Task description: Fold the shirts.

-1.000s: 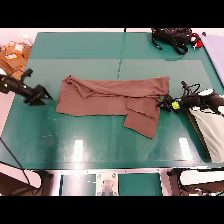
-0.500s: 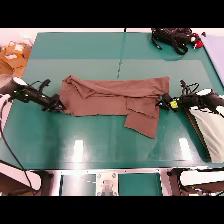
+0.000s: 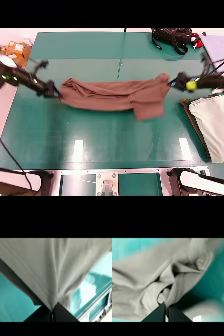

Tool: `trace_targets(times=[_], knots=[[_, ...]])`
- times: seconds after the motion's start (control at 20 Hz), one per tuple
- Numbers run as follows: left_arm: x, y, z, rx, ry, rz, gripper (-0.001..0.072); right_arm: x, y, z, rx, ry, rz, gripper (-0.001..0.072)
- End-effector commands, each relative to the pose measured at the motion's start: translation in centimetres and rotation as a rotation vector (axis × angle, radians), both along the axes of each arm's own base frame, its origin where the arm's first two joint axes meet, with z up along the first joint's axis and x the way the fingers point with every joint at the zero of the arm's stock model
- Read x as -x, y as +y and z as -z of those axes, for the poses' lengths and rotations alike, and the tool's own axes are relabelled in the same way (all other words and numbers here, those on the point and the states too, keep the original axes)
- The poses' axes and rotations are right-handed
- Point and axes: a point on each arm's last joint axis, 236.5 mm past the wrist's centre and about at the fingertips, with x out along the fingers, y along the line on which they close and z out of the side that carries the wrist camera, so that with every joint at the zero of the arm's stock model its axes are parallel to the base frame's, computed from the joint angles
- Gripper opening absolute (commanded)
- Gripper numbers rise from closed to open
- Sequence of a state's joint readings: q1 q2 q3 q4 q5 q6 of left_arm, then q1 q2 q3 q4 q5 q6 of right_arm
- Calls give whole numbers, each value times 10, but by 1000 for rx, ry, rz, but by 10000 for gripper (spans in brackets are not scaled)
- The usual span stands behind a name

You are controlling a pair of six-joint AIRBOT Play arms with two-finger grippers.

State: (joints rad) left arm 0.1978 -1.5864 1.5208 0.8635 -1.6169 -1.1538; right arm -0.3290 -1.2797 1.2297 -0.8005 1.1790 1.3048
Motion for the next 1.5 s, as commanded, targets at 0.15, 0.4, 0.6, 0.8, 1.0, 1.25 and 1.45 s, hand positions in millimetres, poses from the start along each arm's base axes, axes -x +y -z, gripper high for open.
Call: trace_targets(times=[0.15, 0.4, 0.6, 0.8, 1.0, 1.25, 1.45], knots=[[37, -48, -322, 92, -903, 19, 24, 57, 5, -281, 124, -559, 82, 20], [163, -57, -491, 43, -1503, -137, 24, 146, 0, -420, 231, -895, 266, 20], [220, -42, -529, -60, -1695, -254, 24, 195, 3, -468, 335, -1078, 371, 20], [205, -16, -511, -172, -1610, -340, 24, 203, -1, -480, 361, -1133, 412, 20], [126, -5, -436, -204, -1309, -270, 24, 128, -20, -410, 216, -942, 313, 20], [-1, -9, -254, -33, -769, -188, 25, 4, -7, -211, 80, -556, 135, 20], [-66, -1, -97, 39, -400, -242, 25, -62, -3, -52, 28, -285, 143, 20]])
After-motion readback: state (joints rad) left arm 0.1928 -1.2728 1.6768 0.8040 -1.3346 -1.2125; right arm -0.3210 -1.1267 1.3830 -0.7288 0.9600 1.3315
